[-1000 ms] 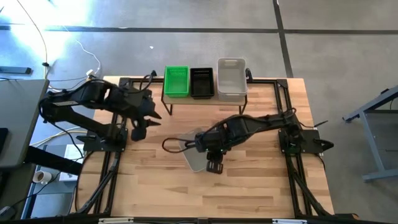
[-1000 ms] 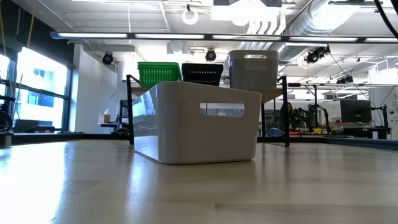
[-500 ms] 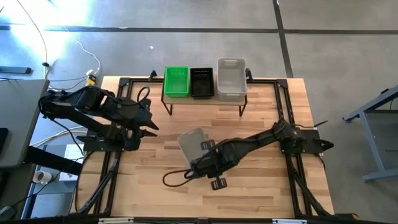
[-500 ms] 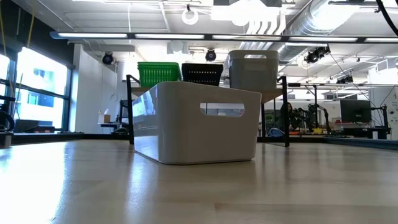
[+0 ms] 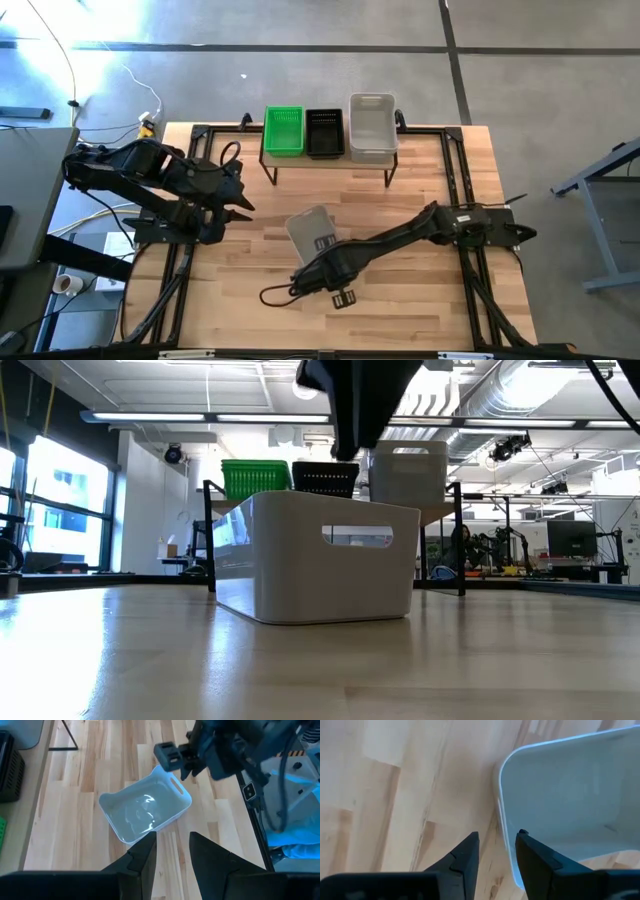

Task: Stack baskets on shelf by color
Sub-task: Stack the gray bin on top of the gray bins on the shelf

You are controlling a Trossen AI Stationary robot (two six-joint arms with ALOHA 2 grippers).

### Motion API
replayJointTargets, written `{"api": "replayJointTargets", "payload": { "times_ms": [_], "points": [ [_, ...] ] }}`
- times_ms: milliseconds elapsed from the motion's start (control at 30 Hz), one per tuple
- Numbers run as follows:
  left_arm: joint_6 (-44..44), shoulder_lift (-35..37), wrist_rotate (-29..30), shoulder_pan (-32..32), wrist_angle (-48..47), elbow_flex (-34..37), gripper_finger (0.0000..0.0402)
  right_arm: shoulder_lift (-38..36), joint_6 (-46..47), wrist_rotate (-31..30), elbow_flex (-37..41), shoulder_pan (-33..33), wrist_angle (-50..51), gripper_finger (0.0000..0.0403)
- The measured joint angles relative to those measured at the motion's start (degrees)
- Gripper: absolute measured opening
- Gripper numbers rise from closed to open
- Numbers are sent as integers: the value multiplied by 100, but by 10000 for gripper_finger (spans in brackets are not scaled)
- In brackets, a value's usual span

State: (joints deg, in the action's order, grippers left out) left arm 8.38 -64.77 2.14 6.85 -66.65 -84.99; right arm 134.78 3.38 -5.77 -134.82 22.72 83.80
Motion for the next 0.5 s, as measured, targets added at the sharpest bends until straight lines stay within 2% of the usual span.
{"api": "replayJointTargets", "payload": {
  "times_ms": [500],
  "points": [
    [0,-4,1,0,-2,0,106,547,37,-157,0,-81,-47,115]
  ]
}}
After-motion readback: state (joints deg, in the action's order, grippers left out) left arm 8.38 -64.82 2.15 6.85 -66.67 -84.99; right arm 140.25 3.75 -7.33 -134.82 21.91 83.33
